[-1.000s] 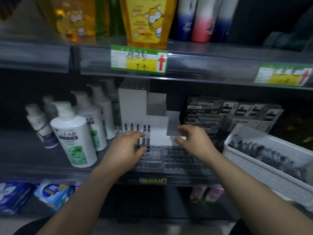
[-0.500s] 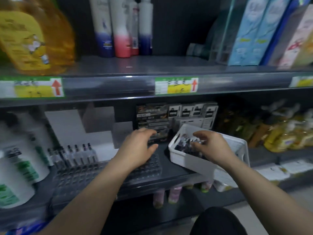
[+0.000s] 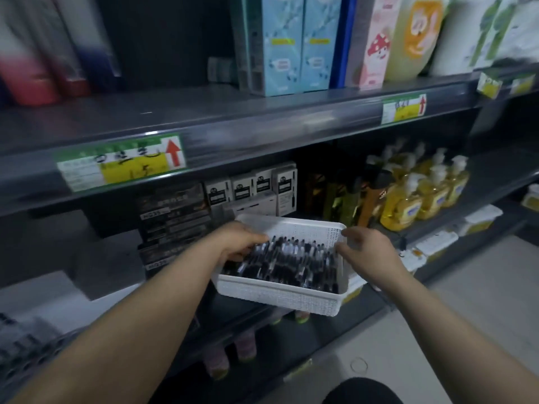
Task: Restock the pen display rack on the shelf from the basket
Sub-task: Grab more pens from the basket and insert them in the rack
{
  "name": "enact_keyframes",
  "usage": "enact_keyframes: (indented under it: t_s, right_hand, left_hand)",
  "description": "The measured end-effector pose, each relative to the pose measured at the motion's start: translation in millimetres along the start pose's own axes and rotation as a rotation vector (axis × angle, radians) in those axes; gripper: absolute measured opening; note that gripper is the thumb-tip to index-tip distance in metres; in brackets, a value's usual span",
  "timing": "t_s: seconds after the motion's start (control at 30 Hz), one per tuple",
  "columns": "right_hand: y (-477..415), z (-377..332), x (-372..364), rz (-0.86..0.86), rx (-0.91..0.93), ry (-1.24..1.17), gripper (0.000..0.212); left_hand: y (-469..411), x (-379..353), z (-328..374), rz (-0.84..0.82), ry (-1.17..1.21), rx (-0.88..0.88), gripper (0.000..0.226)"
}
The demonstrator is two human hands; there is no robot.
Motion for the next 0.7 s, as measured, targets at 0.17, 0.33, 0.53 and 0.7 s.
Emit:
enact_keyframes:
  t_s: [0.17,0.33,0.53,0.7]
  right_hand:
    - [-2,25,-11,-0.021,-0.124,-0.095,0.042]
    - [-3,40,-33,-0.037,-0.217,-0.225,0.017]
    - [-5,45,-45,-0.052,-0.232,-0.272,0.023]
    - [-6,51,-48,-0.037,-0.245,-0.286,0.020]
  left_hand:
    - [-39,-23,-10,-0.107,0.005,0.181,0.064]
    - [-63,-30,-16,-0.073,-0.065,0.237,0.077]
    - [-70,-45,-8,-0.045,-0.172,0.202,0.108]
    - [-79,-51,-5,-0.034,-0.316,0.120,0.112]
Point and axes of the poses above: each hand's wrist, its own y-axis away from the middle knuckle, its own x-axis out of the back of the hand, z = x × y, the point moved 7 cm from there along -y, towards the middle knuckle, and after that the axes turned 7 degrees about -y, right-handed, at the moved point
